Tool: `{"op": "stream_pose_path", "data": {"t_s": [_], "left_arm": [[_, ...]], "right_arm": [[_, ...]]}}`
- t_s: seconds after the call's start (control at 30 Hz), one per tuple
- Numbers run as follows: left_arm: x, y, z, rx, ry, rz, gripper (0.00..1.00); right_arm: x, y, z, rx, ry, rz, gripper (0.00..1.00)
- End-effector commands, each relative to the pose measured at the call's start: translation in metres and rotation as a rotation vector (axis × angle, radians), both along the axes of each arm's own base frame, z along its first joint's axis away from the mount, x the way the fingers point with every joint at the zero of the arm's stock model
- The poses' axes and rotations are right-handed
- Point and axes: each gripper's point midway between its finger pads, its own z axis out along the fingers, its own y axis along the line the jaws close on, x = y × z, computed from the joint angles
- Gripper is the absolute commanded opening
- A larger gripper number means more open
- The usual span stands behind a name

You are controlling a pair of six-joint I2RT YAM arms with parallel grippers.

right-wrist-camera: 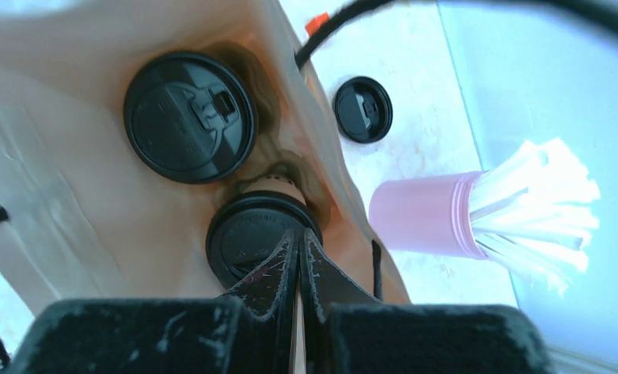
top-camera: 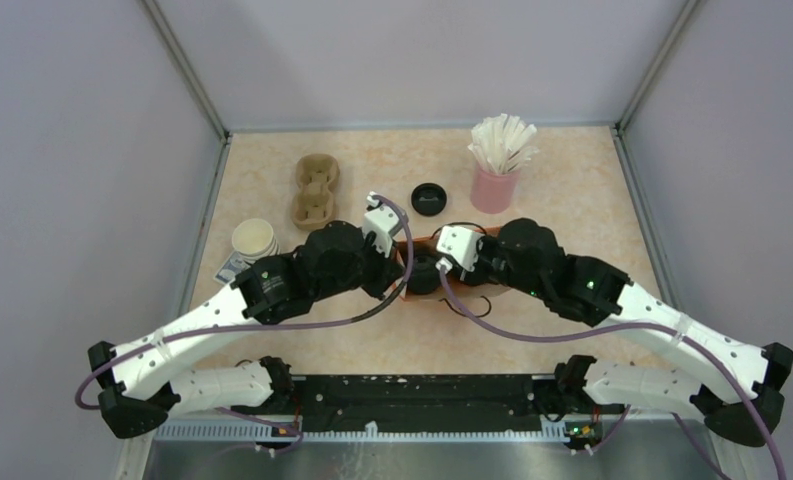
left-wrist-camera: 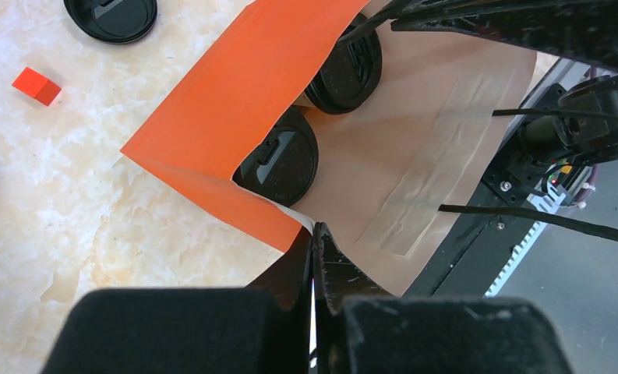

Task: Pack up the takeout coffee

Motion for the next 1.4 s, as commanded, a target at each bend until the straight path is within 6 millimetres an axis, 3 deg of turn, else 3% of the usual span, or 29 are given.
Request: {"op": "stream_pose_path", "data": {"t_s": [0.0, 0.47, 0.77, 0.87, 1.1, 1.37], "left_arm": [[0.005, -0.006, 0.026, -0.074, -0.017, 0.017, 0.00], [0.014, -0.003, 0.031, -0.114, 0.073, 0.075, 0.00], [0.025, -0.001, 0.034, -0.115, 0.148, 0.098, 0.00], [0.029, -0.001, 0.037, -0.112, 0.167, 0.109, 0.00], [0.037, -0.002, 0.036, -0.100, 0.219, 0.147, 0.00], [0.052, 0.006, 0.039, -0.067, 0.258, 0.207, 0.00]], "right_arm": [[-0.007, 0.008, 0.040, 0.144, 0.006, 0.021, 0.00], [-0.021, 0.024, 0.102, 0.363, -0.020, 0.099, 0.00], [-0.009, 0.017, 0.173, 0.639, -0.033, -0.054, 0.00], [-0.007, 0.013, 0.181, 0.696, -0.017, -0.101, 0.00], [0.001, 0.000, 0.173, 0.715, 0.014, -0.221, 0.00], [-0.002, -0.013, 0.169, 0.759, 0.033, -0.267, 0.00]]}}
